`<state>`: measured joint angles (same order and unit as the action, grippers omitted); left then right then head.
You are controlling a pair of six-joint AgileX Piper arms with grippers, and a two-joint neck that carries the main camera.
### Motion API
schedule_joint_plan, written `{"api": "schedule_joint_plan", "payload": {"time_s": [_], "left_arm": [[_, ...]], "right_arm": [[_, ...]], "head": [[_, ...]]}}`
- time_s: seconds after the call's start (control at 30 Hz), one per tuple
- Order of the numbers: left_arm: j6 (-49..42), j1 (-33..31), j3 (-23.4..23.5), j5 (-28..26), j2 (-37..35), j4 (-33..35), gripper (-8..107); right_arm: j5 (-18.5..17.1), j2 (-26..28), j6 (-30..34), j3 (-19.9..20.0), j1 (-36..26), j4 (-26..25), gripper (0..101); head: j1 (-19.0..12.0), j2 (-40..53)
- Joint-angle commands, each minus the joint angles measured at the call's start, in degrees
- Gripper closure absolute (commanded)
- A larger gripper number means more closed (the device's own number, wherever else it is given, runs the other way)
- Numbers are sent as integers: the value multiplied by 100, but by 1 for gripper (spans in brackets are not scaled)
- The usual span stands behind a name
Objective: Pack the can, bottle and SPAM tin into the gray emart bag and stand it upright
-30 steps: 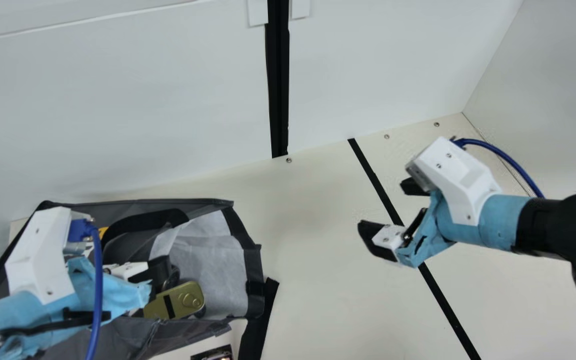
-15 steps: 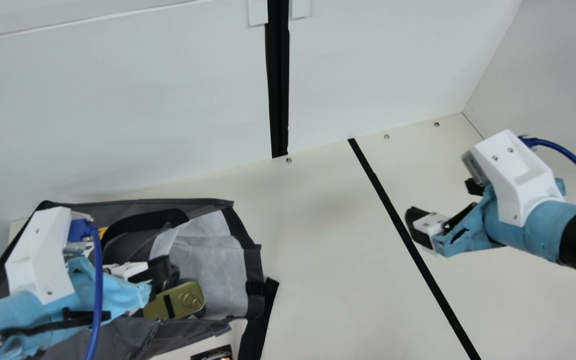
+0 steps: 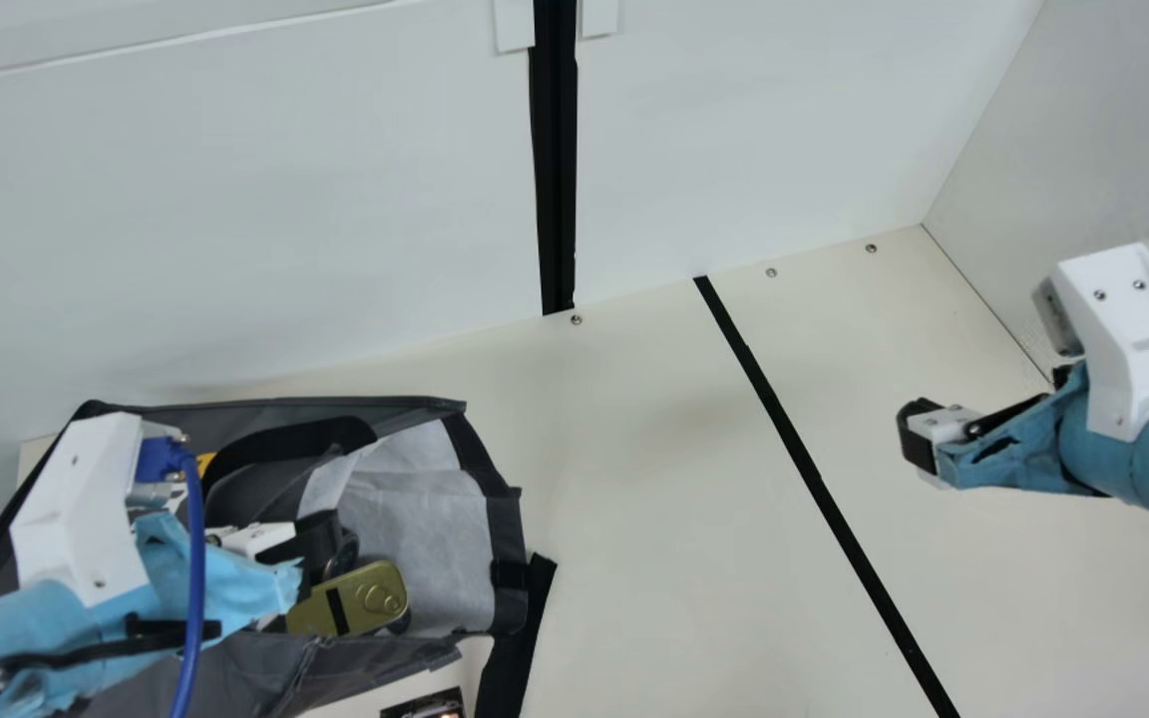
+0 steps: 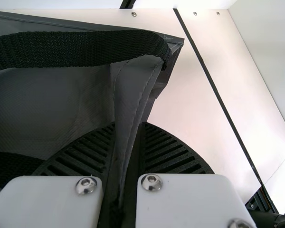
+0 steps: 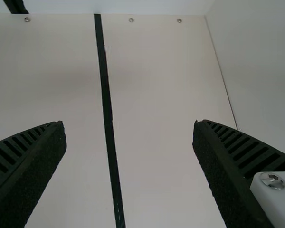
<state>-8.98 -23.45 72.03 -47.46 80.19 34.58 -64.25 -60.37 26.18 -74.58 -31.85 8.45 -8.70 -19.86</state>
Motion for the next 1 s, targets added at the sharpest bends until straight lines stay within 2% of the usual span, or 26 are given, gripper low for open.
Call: {"api": "schedule_joint_plan", "payload": {"time_s": [0.0,0.3,0.63,0.97], "left_arm": [[0,0,0,0,0,0,107],[0,0,0,0,0,0,107],[0,0,0,0,0,0,107],[0,0,0,0,0,0,107]], "right_arm": [[-98,14,-183,-83,-2,-196,6],[-565,110,-796,-442,-7,-725,6],[-565,245,-1212,-294,-112,-1035,6],[-565,374,-1376,-259,-302,-1088,6]], "head": [[-130,-14],[-130,-14],[-130,-14],[-130,-14]]}}
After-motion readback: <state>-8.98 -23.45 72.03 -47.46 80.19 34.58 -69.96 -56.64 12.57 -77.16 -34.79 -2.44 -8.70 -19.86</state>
